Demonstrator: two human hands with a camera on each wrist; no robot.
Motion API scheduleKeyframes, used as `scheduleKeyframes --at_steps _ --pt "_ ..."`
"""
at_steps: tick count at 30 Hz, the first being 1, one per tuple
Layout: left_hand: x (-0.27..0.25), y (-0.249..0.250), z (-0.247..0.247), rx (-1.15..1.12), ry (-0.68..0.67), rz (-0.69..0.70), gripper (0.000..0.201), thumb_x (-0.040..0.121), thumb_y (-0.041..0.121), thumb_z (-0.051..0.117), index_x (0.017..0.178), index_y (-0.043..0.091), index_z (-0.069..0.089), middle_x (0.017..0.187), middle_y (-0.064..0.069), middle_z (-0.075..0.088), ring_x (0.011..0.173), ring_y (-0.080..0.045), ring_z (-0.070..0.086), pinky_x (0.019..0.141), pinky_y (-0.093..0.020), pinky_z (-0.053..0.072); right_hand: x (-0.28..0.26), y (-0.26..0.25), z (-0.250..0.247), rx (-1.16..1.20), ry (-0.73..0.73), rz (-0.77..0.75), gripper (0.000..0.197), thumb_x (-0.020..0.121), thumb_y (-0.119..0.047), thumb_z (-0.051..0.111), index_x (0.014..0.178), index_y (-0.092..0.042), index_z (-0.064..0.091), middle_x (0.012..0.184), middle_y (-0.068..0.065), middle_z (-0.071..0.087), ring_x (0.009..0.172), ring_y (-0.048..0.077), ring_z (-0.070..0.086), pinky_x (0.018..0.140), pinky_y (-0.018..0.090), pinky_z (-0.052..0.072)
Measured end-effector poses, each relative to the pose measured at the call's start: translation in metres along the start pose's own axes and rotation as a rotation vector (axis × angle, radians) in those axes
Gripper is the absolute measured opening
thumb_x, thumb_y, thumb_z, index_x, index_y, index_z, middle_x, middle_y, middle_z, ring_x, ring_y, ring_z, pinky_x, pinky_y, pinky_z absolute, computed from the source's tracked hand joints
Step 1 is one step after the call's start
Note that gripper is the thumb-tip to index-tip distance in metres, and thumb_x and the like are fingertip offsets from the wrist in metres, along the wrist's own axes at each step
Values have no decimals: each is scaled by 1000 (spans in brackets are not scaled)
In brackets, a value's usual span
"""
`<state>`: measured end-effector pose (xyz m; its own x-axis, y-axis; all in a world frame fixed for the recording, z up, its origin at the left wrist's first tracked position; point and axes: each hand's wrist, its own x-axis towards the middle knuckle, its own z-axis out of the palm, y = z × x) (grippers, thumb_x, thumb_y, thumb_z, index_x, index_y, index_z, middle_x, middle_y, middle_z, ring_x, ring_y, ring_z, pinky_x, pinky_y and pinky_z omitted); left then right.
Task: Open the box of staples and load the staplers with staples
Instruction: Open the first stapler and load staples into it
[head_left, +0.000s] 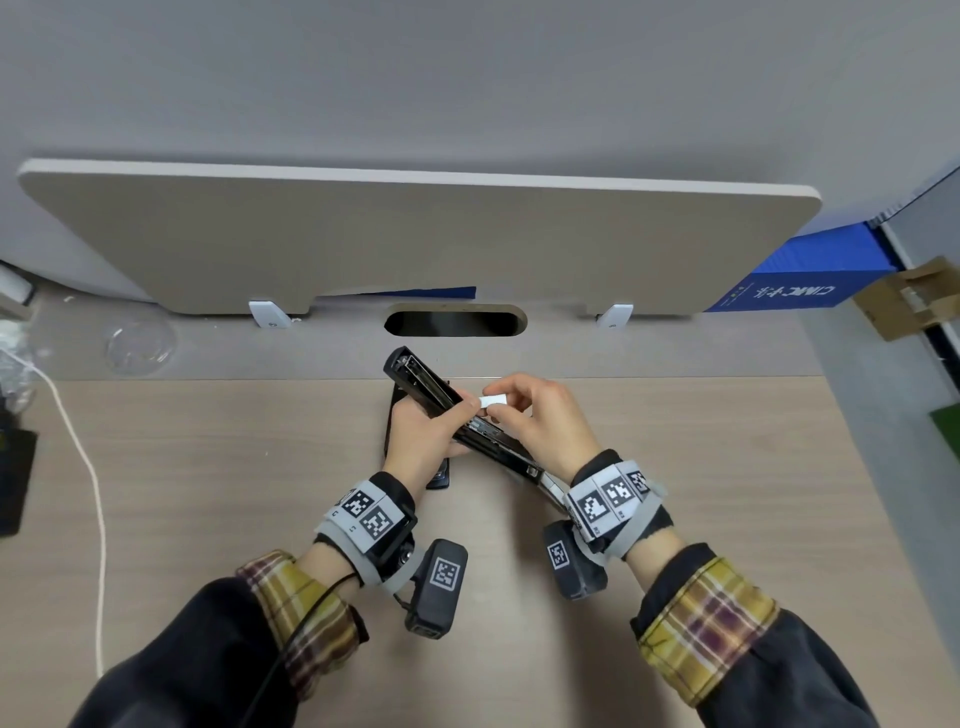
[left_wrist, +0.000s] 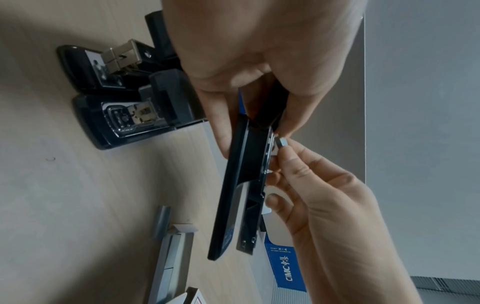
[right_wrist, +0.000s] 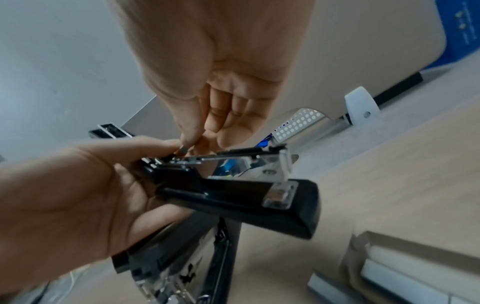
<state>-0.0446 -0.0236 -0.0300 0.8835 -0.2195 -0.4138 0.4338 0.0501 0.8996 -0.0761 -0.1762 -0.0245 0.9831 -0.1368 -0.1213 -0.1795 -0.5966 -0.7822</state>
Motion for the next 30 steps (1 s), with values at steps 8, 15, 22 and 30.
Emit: scheduleKeyframes --at_steps 8,15,22,30 --pt "-2 1 -1 -38 37 -1 7 84 6 68 87 0 68 81 -9 71 77 -15 71 57 -27 56 -6 2 -2 -229 -1 -117 15 96 -33 51 105 -23 57 87 -10 63 80 16 59 70 37 49" --pt "-2 1 -6 -121 109 -12 3 84 10 68 81 10 70 97 -14 73 90 -22 71 69 -33 60 -23 21 -1 12 144 -121 13 87 -36 63 94 -26 68 95 -11 60 91 9 58 76 38 52" --pt "-2 1 -7 -190 110 -35 3 89 10 64 87 11 66 97 -16 73 96 -27 71 68 -34 59 -32 31 1 -18 212 -132 14 85 -32 67 94 -24 74 89 -10 62 84 13 58 73 42 51" --pt "-3 -1 -5 -184 88 -47 3 89 10 63 89 10 66 98 -17 72 97 -27 70 67 -34 59 -30 37 -5 59 196 -73 12 81 -28 73 91 -24 77 89 -12 66 81 11 63 71 42 53"
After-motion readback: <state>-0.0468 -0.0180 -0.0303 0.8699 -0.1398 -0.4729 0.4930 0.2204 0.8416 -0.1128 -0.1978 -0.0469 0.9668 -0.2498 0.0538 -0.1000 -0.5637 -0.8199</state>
